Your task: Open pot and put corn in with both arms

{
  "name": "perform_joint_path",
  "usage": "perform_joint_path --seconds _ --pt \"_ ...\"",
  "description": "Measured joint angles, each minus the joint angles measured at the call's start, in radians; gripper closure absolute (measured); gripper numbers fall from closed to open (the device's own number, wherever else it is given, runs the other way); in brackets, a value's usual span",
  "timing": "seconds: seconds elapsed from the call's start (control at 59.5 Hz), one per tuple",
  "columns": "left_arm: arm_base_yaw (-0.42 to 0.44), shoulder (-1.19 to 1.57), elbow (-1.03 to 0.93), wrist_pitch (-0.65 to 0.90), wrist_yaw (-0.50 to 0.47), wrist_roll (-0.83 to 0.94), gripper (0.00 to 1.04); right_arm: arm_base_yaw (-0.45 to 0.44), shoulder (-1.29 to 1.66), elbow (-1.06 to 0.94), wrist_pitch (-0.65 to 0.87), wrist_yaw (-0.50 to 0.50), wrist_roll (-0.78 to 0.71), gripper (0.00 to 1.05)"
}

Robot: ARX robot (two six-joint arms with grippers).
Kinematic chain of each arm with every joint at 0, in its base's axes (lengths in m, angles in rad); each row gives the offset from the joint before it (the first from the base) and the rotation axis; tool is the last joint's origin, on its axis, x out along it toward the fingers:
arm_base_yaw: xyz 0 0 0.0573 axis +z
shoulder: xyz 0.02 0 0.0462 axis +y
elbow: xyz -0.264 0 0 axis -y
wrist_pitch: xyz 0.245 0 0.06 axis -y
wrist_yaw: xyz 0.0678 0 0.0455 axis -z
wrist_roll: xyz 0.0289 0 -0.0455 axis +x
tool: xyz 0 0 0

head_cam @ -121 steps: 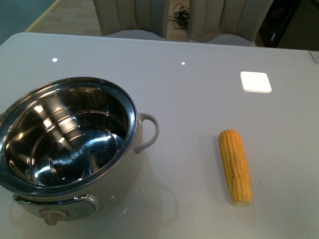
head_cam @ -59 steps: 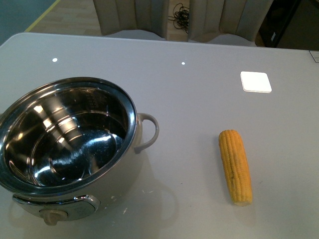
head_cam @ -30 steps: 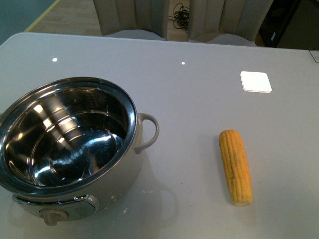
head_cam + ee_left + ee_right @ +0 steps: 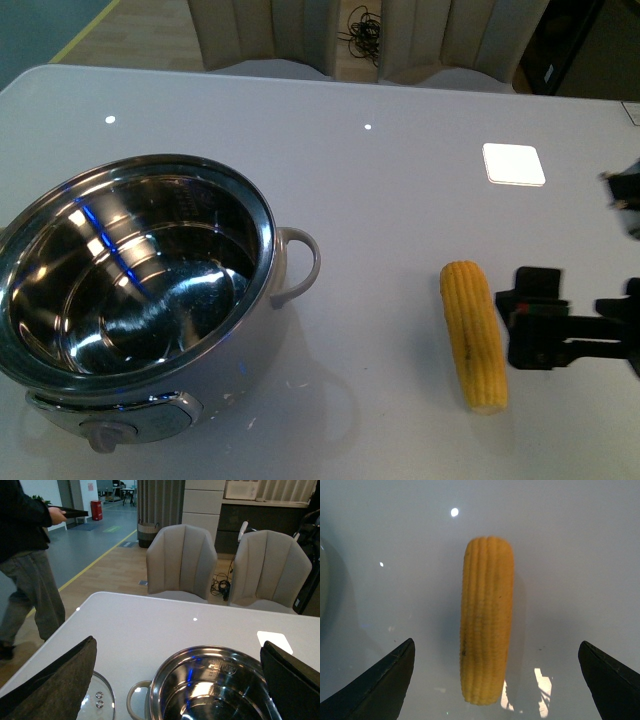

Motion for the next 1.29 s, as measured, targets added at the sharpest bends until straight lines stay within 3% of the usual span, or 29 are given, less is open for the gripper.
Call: perform_joint_path --seconds 0.252,0.841,1.16,1.295 --pt "0.0 0.0 0.0 0.0 0.0 0.0 0.07 0.019 0.26 0.144 0.012 -0.019 -0.048 0.09" --pt "0.0 0.0 0.0 0.0 0.0 0.0 0.07 0.061 0.462 0.303 -0.04 0.024 -0.094 0.09" --pt "0.0 0.0 0.0 0.0 0.0 0.0 0.07 0.064 0.476 0.309 -0.056 0.012 -0.087 0.59" --pt "0.0 0.0 0.0 0.0 0.0 0.0 0.07 0.062 0.466 0.294 -0.054 0.0 -0.087 0.71"
